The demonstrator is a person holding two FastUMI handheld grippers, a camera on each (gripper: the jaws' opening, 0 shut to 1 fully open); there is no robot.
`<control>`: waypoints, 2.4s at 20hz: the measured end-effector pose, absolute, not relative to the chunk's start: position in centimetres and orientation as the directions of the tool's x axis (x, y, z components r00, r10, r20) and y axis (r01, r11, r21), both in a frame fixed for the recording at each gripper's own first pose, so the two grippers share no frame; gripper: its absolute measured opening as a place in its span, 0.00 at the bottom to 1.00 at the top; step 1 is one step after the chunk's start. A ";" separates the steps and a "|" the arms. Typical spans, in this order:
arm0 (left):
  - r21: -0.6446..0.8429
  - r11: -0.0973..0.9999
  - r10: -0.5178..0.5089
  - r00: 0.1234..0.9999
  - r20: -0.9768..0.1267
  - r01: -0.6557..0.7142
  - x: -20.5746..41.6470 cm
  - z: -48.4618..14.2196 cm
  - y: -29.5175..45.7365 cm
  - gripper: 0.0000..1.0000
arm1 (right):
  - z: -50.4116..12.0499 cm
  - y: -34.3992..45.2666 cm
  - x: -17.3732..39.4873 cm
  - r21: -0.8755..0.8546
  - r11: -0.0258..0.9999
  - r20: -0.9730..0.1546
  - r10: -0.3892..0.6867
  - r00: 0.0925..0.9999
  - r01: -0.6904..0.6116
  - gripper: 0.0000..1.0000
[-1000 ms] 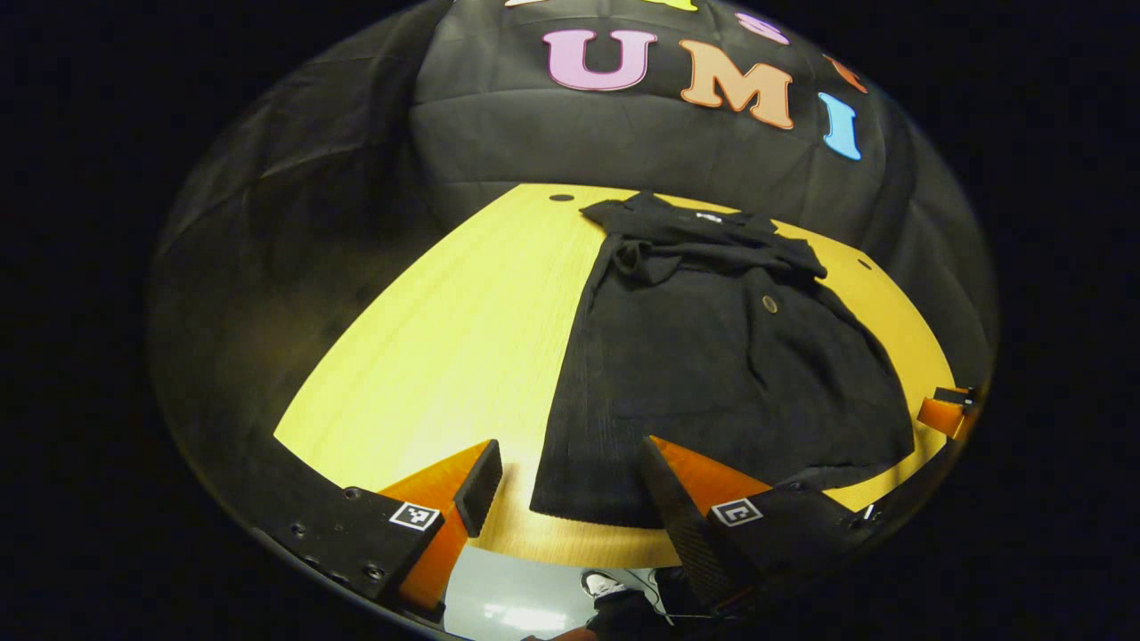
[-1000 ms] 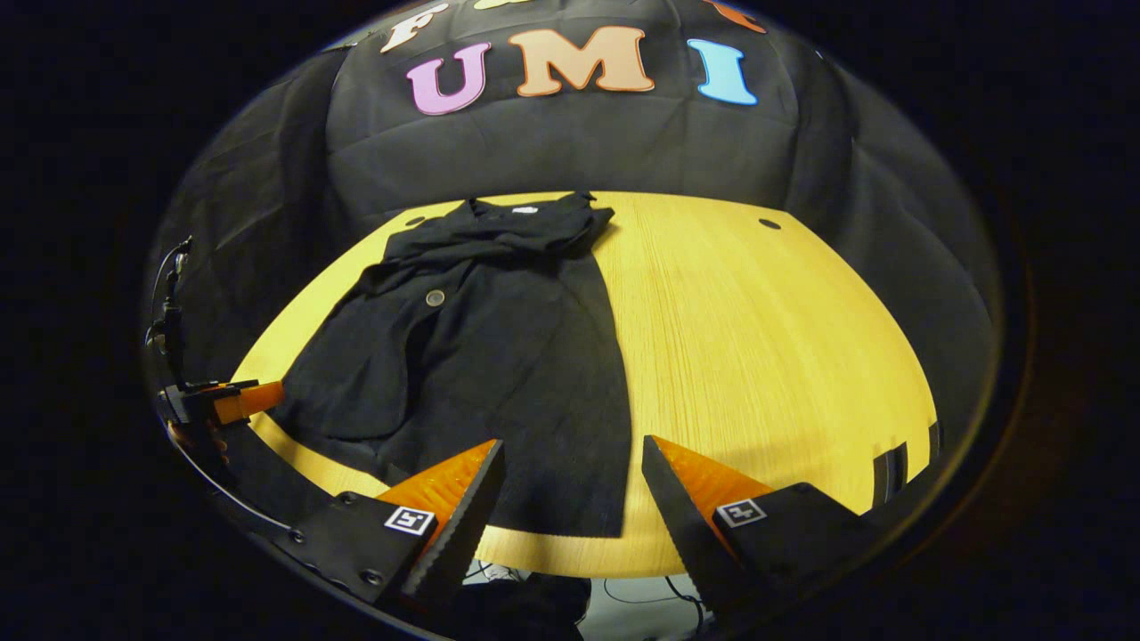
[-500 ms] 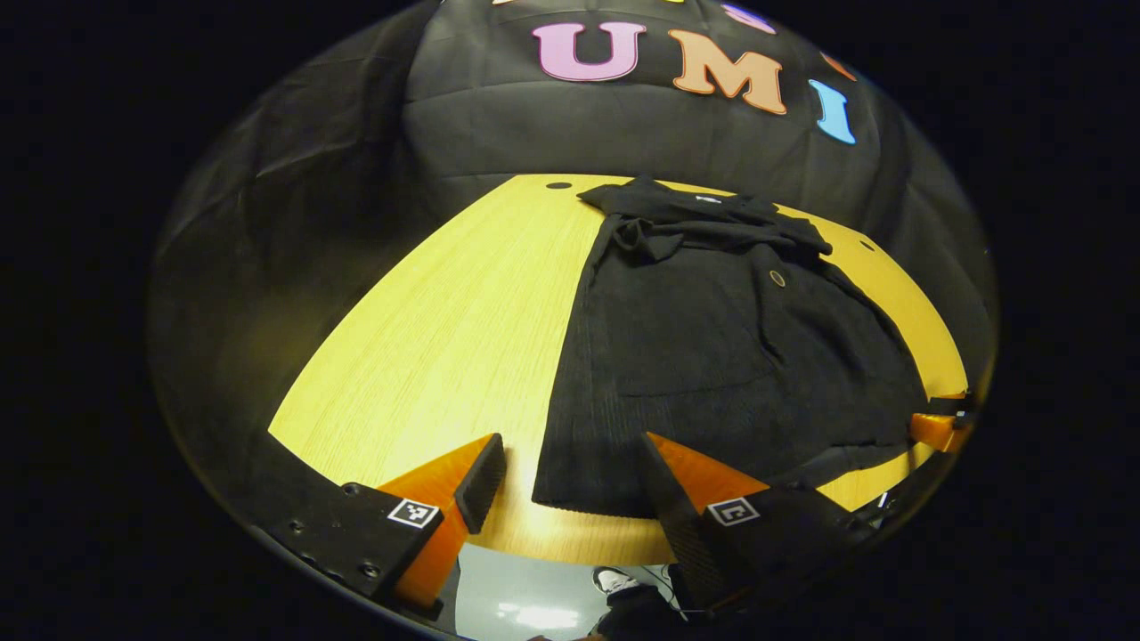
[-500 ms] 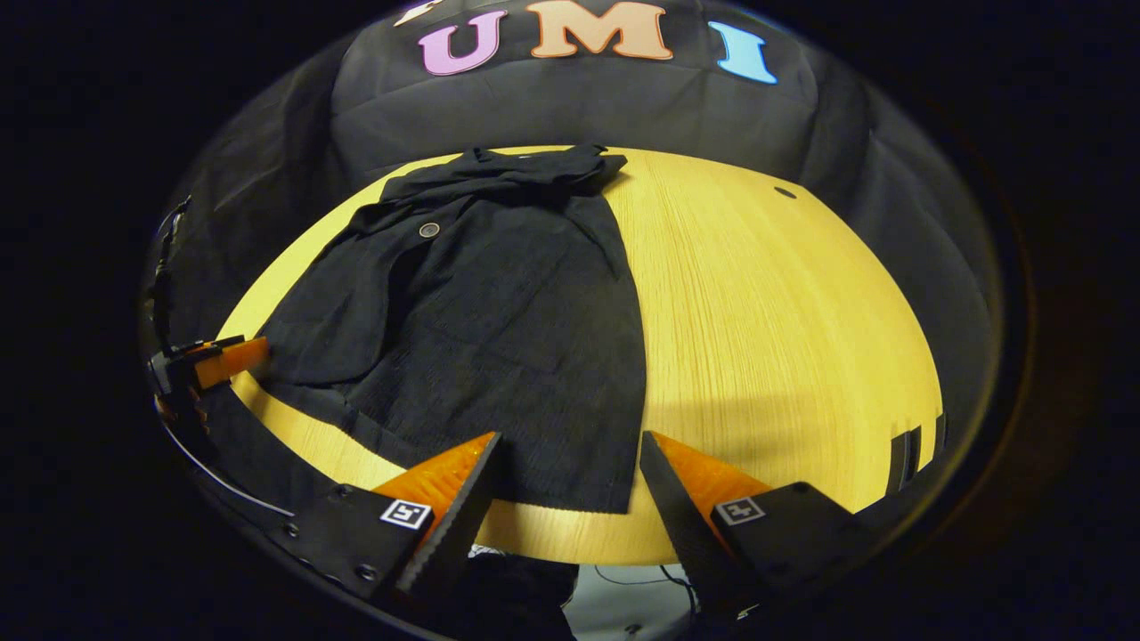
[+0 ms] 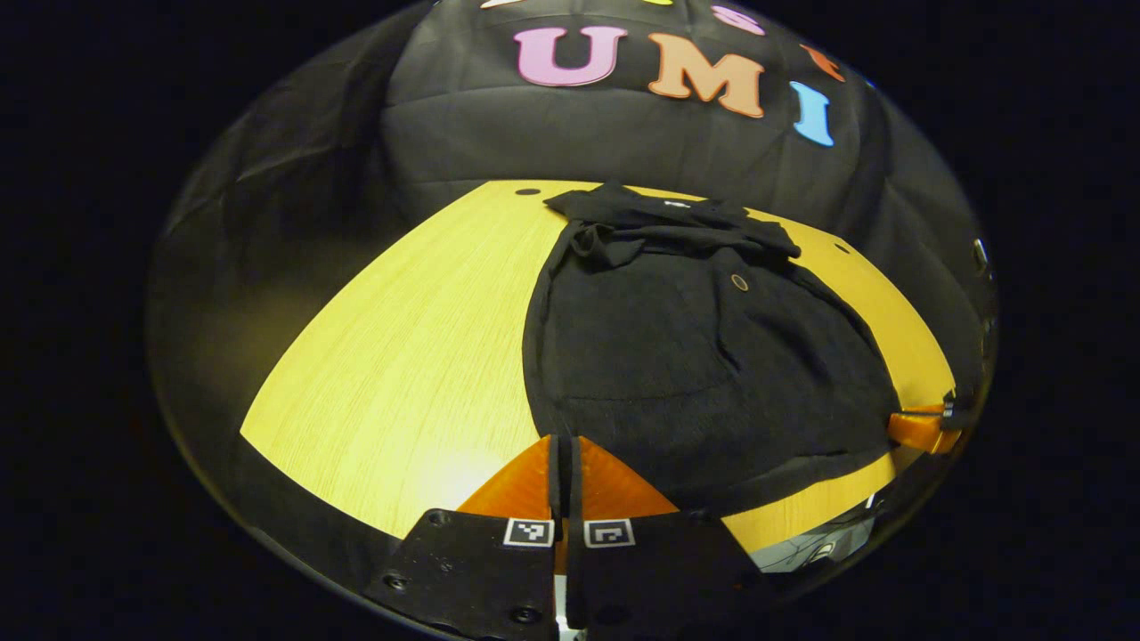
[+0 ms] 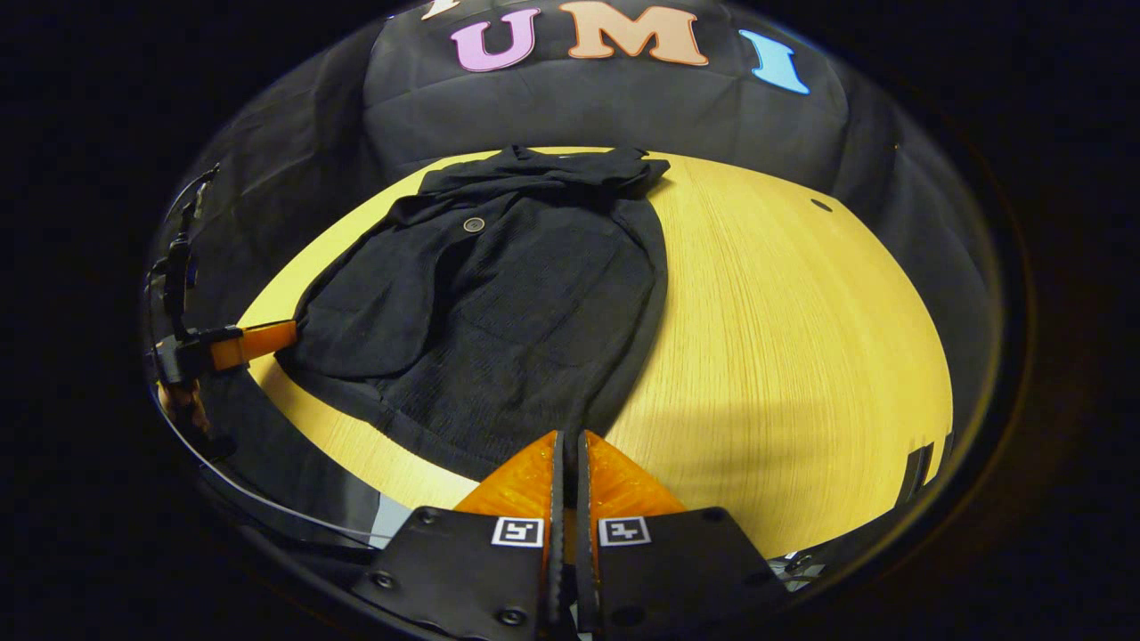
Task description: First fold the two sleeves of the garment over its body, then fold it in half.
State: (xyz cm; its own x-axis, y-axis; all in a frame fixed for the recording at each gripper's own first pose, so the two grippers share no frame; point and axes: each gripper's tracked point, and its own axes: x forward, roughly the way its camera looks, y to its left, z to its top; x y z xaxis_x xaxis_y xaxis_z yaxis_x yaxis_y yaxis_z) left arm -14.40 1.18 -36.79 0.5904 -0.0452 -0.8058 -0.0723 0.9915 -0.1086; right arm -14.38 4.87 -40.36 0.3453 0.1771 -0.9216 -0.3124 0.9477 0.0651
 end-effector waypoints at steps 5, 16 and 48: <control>-0.204 0.972 -0.087 0.622 -0.778 -0.120 -12.9 -33.9 0.7 0.00 | -37.5 6.2 -12.6 0.095 0.938 -0.884 0.234 0.406 -0.334 0.03; -0.190 0.981 -0.157 0.751 -0.641 0.043 -4.1 -25.0 0.4 0.00 | -27.5 9.5 -3.5 0.085 0.935 -0.728 0.295 0.619 -0.345 0.02; -0.089 0.996 -0.069 0.831 -0.553 0.024 31.3 -25.9 -1.3 0.00 | -28.7 12.8 32.8 0.108 0.917 -0.628 0.363 0.688 -0.385 0.02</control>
State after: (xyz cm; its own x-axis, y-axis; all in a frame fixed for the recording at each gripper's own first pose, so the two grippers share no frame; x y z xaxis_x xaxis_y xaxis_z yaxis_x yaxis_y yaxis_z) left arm 31.25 -1.31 -25.94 0.8306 -0.0693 -0.5526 0.0240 0.9958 -0.0888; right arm 32.81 12.80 -28.65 0.6882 0.3632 -0.6281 -0.3848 0.9166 0.1083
